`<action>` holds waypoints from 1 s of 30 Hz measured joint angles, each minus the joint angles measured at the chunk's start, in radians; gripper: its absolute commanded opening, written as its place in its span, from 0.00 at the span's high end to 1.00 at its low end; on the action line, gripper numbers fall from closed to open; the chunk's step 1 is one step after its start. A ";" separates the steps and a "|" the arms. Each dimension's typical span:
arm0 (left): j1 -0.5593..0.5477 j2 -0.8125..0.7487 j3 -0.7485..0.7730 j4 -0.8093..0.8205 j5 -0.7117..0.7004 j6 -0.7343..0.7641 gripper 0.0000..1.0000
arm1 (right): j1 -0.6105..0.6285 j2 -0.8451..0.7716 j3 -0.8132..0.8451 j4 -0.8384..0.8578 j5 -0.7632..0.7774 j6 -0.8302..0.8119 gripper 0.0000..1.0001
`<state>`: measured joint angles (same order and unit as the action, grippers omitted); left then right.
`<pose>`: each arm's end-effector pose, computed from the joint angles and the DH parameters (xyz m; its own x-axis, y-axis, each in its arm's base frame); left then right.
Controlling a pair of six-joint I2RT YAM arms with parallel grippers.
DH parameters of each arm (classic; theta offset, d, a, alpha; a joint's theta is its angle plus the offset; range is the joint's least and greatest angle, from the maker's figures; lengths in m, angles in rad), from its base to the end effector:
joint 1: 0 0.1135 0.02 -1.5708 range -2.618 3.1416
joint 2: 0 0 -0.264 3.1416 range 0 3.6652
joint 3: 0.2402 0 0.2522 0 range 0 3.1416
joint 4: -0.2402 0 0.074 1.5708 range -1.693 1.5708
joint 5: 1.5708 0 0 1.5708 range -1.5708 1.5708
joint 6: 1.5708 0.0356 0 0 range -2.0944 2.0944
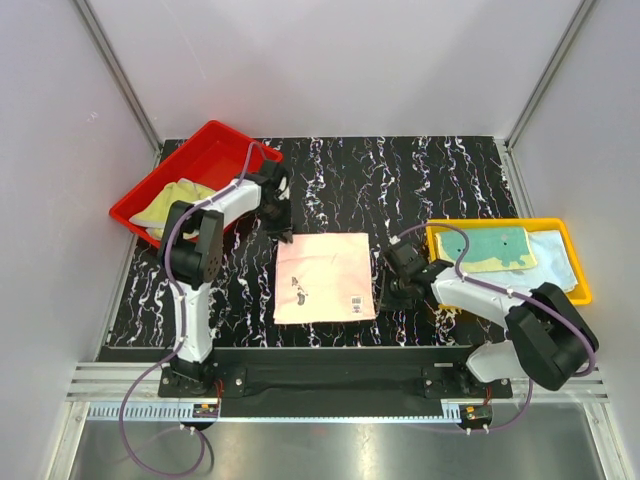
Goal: Fold and stack the towels
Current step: Fold the towel
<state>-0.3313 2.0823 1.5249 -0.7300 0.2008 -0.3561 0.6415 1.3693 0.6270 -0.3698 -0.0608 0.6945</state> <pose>0.3942 -0.1431 0.1605 -0.9804 -0.0240 -0.1953 0.0317 0.9604 -0.2770 0.1884 0.1434 0.1526 -0.9480 0.0893 -0.3054 -0.0157 0.9455 0.3252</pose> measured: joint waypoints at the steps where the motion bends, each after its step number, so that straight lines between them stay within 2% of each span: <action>1: -0.001 0.013 0.016 0.000 0.019 0.001 0.75 | 0.002 -0.007 0.000 -0.013 0.000 0.007 0.84; 4: -0.007 0.038 0.053 0.002 0.058 0.002 0.74 | 0.003 -0.021 0.010 -0.050 0.007 0.014 0.82; 7: -0.012 0.037 0.061 -0.005 0.055 0.008 0.68 | 0.004 -0.024 0.070 -0.105 0.053 0.000 0.82; 11: -0.021 0.008 0.083 -0.067 -0.035 -0.016 0.64 | -0.013 0.030 0.247 -0.132 0.080 -0.076 0.85; 14: -0.022 -0.087 0.054 -0.093 -0.095 -0.047 0.64 | -0.037 0.119 0.386 -0.092 0.075 -0.140 0.86; 19: -0.023 -0.397 -0.228 -0.003 -0.073 -0.126 0.64 | -0.104 0.306 0.520 -0.026 0.048 -0.211 0.88; 21: -0.042 -0.476 -0.345 0.024 -0.048 -0.163 0.64 | -0.125 0.383 0.549 -0.006 0.032 -0.231 0.88; 28: -0.145 -0.502 -0.681 0.171 0.011 -0.298 0.64 | -0.153 0.548 0.592 0.023 0.022 -0.275 0.93; 30: -0.146 -0.526 -0.726 0.211 0.051 -0.339 0.64 | -0.162 0.554 0.597 0.037 0.021 -0.280 0.93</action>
<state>-0.4770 1.5562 0.7994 -0.5186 0.2523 -0.6952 0.4793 1.9228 1.2236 -0.3328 -0.0399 0.4145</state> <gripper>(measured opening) 0.359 0.075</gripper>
